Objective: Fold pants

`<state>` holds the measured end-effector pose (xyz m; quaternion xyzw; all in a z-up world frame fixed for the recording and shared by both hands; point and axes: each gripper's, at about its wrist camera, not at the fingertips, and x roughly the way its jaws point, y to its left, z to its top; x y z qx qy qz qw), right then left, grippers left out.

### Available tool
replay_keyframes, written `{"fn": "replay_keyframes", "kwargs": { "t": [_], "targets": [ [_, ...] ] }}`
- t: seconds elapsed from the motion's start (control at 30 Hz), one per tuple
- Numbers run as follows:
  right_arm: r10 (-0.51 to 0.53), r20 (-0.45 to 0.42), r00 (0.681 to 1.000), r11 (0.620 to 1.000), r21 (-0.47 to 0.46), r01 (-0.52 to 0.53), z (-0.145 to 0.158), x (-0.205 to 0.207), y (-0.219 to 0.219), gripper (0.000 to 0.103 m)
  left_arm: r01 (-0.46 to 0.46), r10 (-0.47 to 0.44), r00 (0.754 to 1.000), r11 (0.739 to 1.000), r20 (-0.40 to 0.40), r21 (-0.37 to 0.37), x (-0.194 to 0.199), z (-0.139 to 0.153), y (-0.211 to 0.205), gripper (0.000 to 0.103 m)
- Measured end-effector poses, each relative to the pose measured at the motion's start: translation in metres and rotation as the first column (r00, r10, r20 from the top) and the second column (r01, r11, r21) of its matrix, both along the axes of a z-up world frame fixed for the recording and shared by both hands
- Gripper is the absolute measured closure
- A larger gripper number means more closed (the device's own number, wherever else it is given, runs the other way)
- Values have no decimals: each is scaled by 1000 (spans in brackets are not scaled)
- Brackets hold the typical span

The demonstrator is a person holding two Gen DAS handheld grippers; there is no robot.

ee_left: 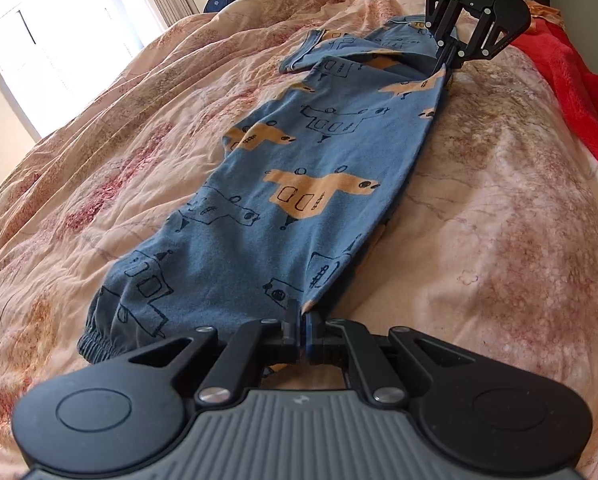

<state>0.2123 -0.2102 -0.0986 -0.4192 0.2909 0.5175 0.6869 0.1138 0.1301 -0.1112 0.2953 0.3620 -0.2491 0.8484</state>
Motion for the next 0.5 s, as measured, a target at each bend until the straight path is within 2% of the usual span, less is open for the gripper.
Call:
{"fn": "replay_keyframes", "kwargs": {
  "t": [0.03,0.2,0.37,0.4,0.47,0.5],
  "targets": [
    [1,1,1000,1000,-8,-1,-2,0,1,103,2,-2,1000,1000,-1,8,0,-2,-1,101],
    [9,6,1000,1000,-26,-9,-9,-1,3,101,10,-10,1000,1000,-3,21,-5,-3,-2,101],
    [6,3,1000,1000,-23,-6,-10,-2,2,98,0,0,1000,1000,-25,-2,-16,10,9,92],
    [4,2,1000,1000,-22,-4,-10,-2,2,97,-17,17,1000,999,-20,-28,-17,16,13,90],
    [-7,-9,1000,1000,-11,7,-9,-1,0,97,-75,77,997,989,9,-127,-16,32,24,89],
    [-15,-14,1000,1000,-4,15,-8,0,-1,96,-106,111,994,978,21,-179,-13,39,29,81]
  ]
}}
